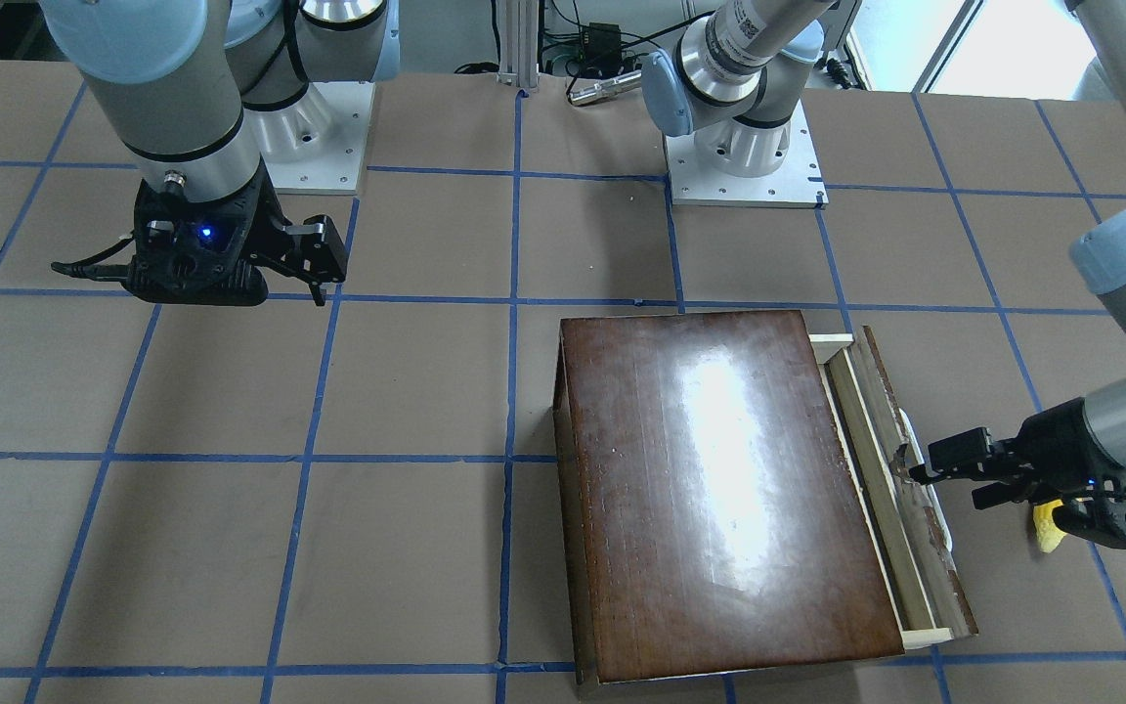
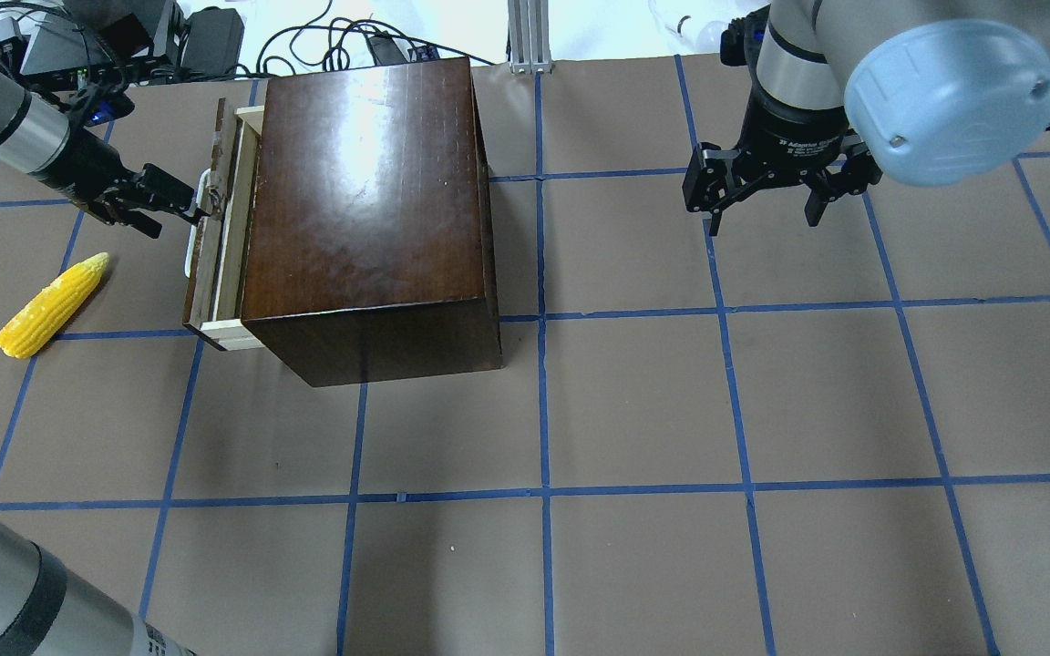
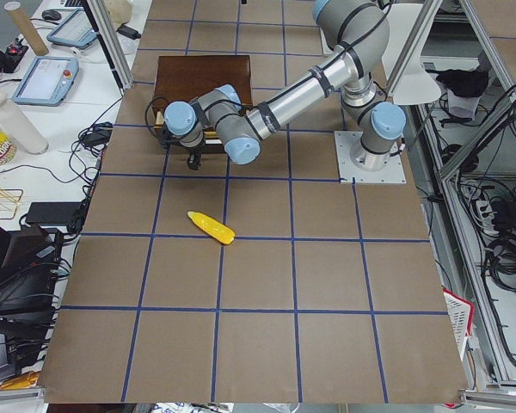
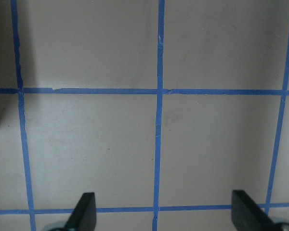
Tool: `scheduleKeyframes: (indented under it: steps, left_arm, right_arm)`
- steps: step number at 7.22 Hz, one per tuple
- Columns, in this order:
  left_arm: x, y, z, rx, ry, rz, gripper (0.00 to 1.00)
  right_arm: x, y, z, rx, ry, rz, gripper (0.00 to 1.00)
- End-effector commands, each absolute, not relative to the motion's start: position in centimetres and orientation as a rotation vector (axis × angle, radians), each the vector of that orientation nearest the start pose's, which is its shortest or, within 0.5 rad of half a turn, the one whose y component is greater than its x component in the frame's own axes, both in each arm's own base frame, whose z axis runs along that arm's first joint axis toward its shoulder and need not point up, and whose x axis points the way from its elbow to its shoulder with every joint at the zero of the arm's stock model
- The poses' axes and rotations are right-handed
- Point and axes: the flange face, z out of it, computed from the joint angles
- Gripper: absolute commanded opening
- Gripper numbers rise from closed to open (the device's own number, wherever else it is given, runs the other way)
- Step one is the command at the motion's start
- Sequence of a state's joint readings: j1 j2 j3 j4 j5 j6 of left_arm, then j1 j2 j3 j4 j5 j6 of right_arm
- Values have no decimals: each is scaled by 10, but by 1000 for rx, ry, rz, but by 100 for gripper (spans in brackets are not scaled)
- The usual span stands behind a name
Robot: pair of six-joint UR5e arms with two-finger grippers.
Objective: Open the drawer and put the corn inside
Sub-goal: 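Pull the drawer open by its handle with the left gripper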
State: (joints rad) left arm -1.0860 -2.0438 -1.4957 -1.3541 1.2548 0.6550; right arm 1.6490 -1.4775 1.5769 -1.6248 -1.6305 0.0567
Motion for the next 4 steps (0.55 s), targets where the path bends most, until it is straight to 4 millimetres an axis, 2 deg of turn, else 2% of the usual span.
scheduleKeyframes:
  steps: [1,4]
  left_arm:
    - [157,-642,280,248,3493,-42,100]
    - [163,-640,281,246,3473,-25,100]
  right_arm:
    - [168,-513,444,-36,3203,62,100]
    - [168,-514,443,-37,3203,65,100]
